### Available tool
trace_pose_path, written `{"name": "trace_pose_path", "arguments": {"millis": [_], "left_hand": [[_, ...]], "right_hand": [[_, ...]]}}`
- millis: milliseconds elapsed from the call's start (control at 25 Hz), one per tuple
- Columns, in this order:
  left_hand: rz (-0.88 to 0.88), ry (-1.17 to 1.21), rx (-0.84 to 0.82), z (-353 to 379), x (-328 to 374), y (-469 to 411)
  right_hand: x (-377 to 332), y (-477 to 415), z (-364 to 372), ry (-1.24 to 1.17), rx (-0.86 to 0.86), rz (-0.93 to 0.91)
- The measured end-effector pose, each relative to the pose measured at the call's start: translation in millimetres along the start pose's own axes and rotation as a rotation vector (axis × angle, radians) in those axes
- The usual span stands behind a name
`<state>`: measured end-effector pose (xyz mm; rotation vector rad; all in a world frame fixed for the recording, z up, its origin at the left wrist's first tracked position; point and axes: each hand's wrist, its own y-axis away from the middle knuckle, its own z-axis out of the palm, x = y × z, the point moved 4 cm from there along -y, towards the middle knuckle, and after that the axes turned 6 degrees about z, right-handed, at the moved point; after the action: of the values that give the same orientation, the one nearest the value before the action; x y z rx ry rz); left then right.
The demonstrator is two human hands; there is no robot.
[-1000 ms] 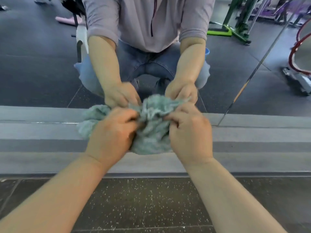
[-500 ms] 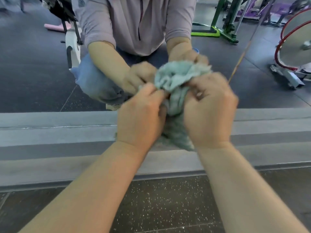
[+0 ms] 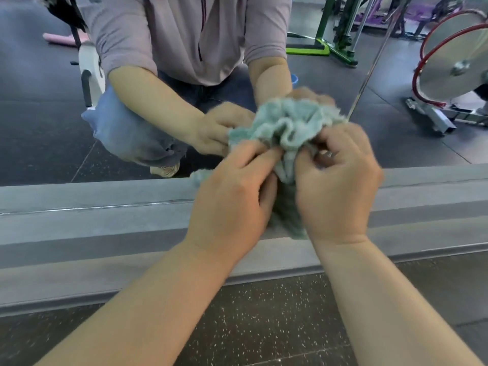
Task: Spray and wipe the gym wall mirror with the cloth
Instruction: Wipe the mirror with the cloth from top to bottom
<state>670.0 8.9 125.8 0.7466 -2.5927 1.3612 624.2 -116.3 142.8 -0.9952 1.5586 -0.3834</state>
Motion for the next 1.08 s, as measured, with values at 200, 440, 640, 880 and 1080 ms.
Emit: {"name": "trace_pose_path", "arguments": {"millis": [200, 440, 640, 880, 1080], "left_hand": [[-0.079, -0.096, -0.271, 33, -5, 22], [0.083, -0.097, 0.229, -32, -2, -13], [0.015, -0.232, -0.138, -13, -34, 47], [0.005, -0.382, 0.247, -104, -58, 31], [-0.197, -0.505, -0.022, -111, -100, 91]], "right_hand": [[34, 36, 7, 0.222, -0.252, 0.060], [-2, -29, -22, 0.074, 0.083, -0.064], [1, 59, 38, 0.130, -0.339, -0.006], [-70, 24, 43, -0.183, -0.060, -0.135], [-79, 80, 87, -0.149, -0.350, -0.163]]}}
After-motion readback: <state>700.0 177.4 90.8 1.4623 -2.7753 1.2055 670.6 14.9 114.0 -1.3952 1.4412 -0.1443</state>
